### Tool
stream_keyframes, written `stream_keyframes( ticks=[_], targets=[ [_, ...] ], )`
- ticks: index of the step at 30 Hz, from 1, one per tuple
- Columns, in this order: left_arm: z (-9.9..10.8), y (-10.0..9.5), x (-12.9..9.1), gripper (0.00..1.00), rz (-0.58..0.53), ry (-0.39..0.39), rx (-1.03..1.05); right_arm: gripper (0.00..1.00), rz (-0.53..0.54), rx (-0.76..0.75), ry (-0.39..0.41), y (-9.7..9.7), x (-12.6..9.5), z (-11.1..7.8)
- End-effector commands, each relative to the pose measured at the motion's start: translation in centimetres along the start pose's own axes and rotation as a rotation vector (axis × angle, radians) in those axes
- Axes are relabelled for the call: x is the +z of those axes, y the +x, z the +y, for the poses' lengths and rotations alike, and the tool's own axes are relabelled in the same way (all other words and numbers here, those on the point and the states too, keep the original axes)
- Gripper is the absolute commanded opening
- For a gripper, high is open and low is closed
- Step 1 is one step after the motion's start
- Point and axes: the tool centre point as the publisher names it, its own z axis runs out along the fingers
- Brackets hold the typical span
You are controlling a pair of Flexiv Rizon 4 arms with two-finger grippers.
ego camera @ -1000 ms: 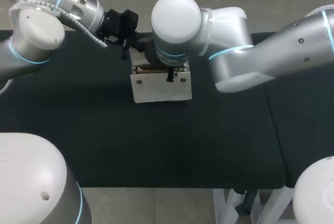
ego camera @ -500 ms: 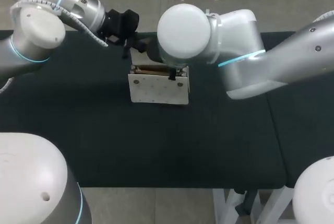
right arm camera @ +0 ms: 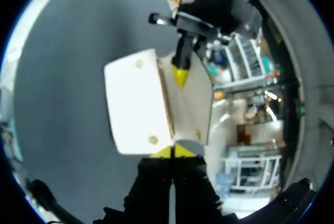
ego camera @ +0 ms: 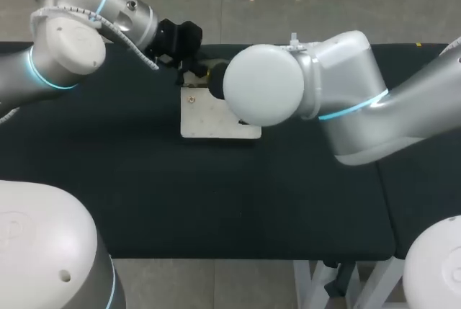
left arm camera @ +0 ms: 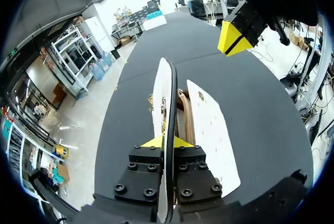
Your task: Pick up the bag, open it, inspect its contents, close it, and place it on the opposite side
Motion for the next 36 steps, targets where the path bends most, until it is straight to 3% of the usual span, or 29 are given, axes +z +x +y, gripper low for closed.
stream_keyframes(
  ticks=[1, 14, 29, 36],
  targets=[
    [0.4, 1.0, 1.1, 0.00, -0.038, 0.000, 0.028, 0.00, -0.021, 0.000, -0.011, 0.7, -0.6, -0.5],
    [1.7, 1.9, 1.5, 0.00, -0.099, 0.052, 0.144, 0.00, 0.000, -0.010, -0.034, 2.7, -0.6, 0.3],
    [1.7, 1.9, 1.5, 0.00, -0.099, 0.052, 0.144, 0.00, 0.000, -0.010, -0.034, 2.7, -0.6, 0.3],
    [2.5, 2.1, 2.0, 0.00, -0.175, 0.022, 0.208, 0.00, -0.111, -0.065, -0.019, 6.3, -2.3, 1.1]
  ],
)
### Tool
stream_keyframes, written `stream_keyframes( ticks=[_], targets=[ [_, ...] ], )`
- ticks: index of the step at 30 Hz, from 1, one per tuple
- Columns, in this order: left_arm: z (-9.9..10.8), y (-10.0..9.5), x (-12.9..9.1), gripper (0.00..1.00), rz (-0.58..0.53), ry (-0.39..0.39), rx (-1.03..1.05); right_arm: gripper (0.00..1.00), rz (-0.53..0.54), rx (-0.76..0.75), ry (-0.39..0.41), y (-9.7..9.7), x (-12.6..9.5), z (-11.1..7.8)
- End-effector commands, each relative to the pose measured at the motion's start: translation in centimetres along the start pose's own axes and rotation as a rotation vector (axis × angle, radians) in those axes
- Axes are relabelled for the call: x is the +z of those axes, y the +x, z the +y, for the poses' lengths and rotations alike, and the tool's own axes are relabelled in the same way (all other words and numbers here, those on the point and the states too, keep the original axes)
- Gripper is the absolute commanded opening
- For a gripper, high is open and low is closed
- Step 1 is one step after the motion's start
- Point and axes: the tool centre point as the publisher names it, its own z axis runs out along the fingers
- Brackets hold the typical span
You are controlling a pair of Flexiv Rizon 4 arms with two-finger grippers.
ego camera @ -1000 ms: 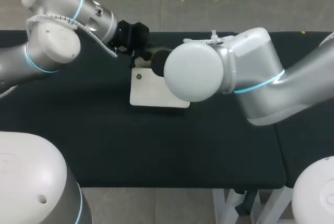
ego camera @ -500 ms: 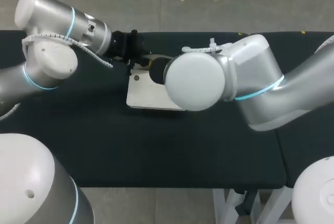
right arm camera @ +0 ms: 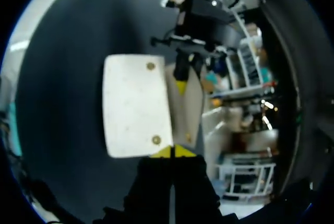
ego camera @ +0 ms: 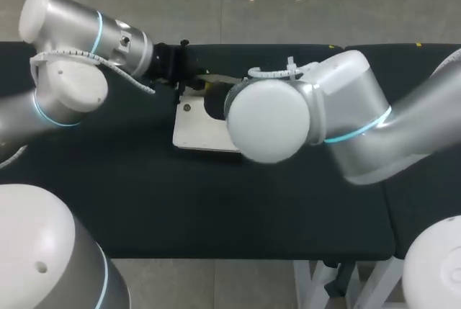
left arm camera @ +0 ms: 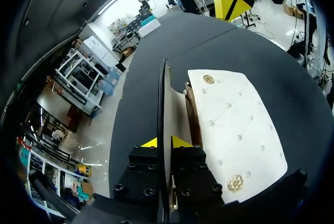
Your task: Pick up the bag, open it, inspect its contents, close it, and place it on the opposite side
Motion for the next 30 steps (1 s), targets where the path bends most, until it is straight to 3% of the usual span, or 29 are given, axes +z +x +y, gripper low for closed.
stream_keyframes(
  ticks=[1, 8, 11, 16, 19, 30],
  targets=[
    [0.6, 1.0, 0.7, 0.00, -0.054, -0.024, 0.022, 0.00, -0.085, -0.010, 0.027, 3.4, -1.2, 0.8],
    [1.7, 1.1, 1.7, 0.00, -0.084, -0.044, 0.038, 0.01, -0.113, -0.016, 0.025, 5.7, -1.6, 0.9],
    [1.9, 1.2, 2.0, 0.00, -0.088, -0.041, 0.047, 0.11, -0.095, -0.021, 0.006, 6.5, -1.4, 1.2],
    [1.9, 1.3, 2.3, 0.00, -0.080, -0.025, 0.067, 0.40, -0.062, -0.054, -0.012, 8.1, -0.6, 1.8],
    [1.8, 1.3, 2.5, 0.00, -0.074, -0.016, 0.081, 0.45, -0.044, -0.067, -0.030, 8.9, 0.0, 1.7],
    [1.5, 1.4, 2.7, 0.00, -0.034, -0.002, 0.092, 0.37, -0.010, -0.071, -0.023, 10.3, 2.9, 0.8]
  ],
)
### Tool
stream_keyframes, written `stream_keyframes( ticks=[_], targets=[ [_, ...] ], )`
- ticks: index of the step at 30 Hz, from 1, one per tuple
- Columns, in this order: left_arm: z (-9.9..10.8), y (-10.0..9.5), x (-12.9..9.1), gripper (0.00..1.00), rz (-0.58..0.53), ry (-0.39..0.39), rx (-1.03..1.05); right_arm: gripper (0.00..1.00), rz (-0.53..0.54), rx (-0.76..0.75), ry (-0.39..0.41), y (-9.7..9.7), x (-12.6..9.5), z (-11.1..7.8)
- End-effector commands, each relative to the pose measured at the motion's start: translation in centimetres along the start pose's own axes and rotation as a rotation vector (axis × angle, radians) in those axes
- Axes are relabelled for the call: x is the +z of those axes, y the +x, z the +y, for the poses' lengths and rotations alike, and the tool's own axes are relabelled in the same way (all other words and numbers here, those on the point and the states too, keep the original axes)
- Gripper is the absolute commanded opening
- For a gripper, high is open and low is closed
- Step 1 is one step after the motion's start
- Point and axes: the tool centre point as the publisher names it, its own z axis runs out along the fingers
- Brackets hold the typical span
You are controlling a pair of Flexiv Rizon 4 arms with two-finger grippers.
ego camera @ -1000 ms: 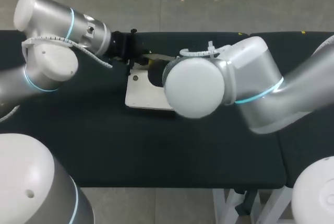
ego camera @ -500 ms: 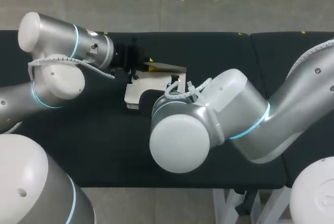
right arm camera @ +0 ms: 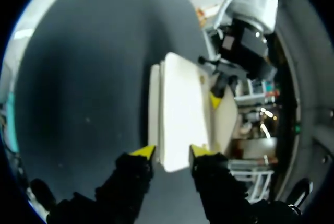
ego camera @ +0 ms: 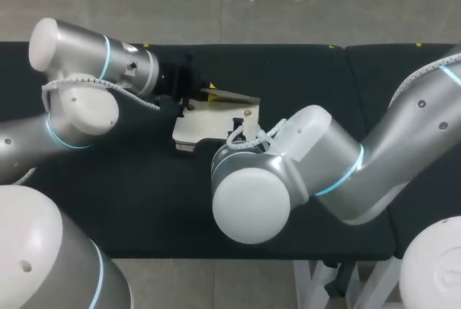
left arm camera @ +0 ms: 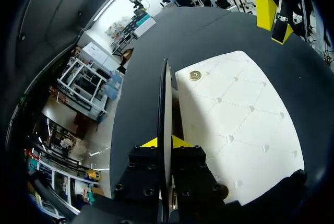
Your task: Pick up the bag, open it, inspect its contents, close it, and place it on the opposite side
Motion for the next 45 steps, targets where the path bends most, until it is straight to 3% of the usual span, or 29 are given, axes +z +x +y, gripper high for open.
stream_keyframes(
  ticks=[1, 19, 28, 33, 40, 42, 43, 45],
  targets=[
    [0.2, -0.2, 0.0, 0.00, 0.014, 0.005, 0.000, 0.38, -0.003, -0.002, -0.003, 0.5, 1.6, -0.2],
    [0.8, 0.0, 0.1, 0.00, 0.058, 0.013, -0.024, 0.37, -0.023, -0.003, 0.048, 0.6, 5.5, -1.7],
    [0.9, 0.0, 0.6, 0.00, 0.077, 0.015, -0.020, 0.28, -0.037, -0.003, 0.052, 0.4, 6.2, -2.1],
    [1.1, 0.0, 0.8, 0.00, 0.092, 0.021, -0.022, 0.18, -0.039, -0.002, 0.043, 0.7, 6.5, -2.1],
    [1.1, 0.2, 1.1, 0.00, 0.107, 0.024, -0.017, 0.19, -0.056, 0.008, 0.038, 0.8, 6.7, -2.2],
    [1.1, 0.2, 1.2, 0.00, 0.109, 0.024, -0.016, 0.12, -0.063, 0.009, 0.039, 0.7, 6.7, -2.2],
    [1.1, 0.2, 1.2, 0.00, 0.110, 0.025, -0.016, 0.00, -0.067, 0.010, 0.039, 0.7, 6.7, -2.2],
    [1.1, 0.3, 1.2, 0.00, 0.112, 0.027, -0.016, 0.00, -0.073, 0.011, 0.041, 0.7, 6.7, -2.2]
  ],
)
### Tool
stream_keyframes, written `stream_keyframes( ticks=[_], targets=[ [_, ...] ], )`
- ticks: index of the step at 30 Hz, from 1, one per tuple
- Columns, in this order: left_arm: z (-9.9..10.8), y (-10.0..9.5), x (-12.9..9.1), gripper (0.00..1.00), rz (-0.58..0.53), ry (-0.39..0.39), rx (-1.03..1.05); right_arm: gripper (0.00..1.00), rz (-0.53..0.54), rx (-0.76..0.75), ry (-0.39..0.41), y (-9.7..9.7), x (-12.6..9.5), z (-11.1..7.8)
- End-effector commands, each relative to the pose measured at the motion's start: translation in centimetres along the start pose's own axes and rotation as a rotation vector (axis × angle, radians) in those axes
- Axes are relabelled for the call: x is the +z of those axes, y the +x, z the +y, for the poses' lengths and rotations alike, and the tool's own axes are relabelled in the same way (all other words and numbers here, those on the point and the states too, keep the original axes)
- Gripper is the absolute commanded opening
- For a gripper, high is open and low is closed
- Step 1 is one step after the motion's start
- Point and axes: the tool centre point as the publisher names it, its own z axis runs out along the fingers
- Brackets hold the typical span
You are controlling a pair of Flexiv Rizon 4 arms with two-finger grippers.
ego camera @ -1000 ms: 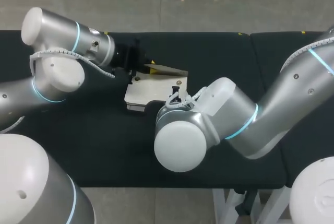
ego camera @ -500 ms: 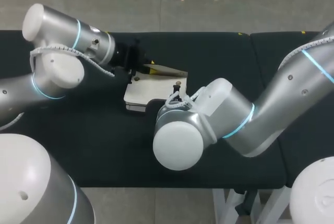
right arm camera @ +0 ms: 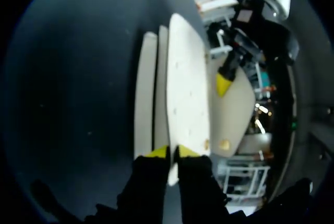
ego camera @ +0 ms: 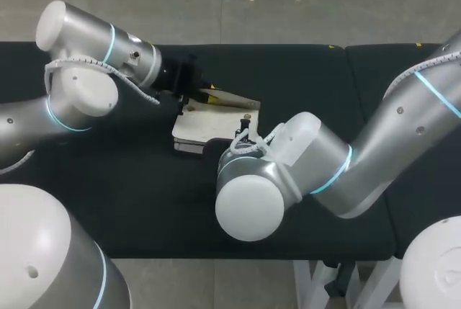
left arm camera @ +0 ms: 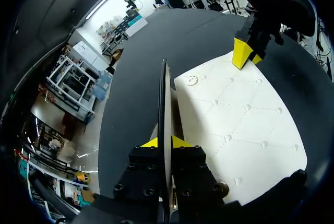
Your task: Pick up the bag, open it, inspect its contents, close it, and place it on the opposite side
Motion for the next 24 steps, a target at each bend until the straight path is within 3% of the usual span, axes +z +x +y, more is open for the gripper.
stream_keyframes(
  ticks=[1, 15, 23, 24],
  targets=[
    [0.2, -0.1, 0.1, 0.00, 0.004, 0.007, 0.002, 0.00, -0.018, 0.006, 0.004, 0.5, 0.2, 0.1],
    [-0.7, 2.5, 0.0, 0.00, -0.086, 0.061, 0.171, 0.00, -0.024, 0.018, 0.008, 0.4, 0.2, 0.1],
    [-0.6, 2.9, -0.4, 0.00, -0.087, 0.070, 0.152, 0.00, -0.024, 0.018, 0.008, 0.4, 0.2, 0.1],
    [-0.7, 2.8, -0.6, 0.23, -0.091, 0.065, 0.139, 0.00, -0.024, 0.018, 0.008, 0.4, 0.2, 0.1]
  ],
)
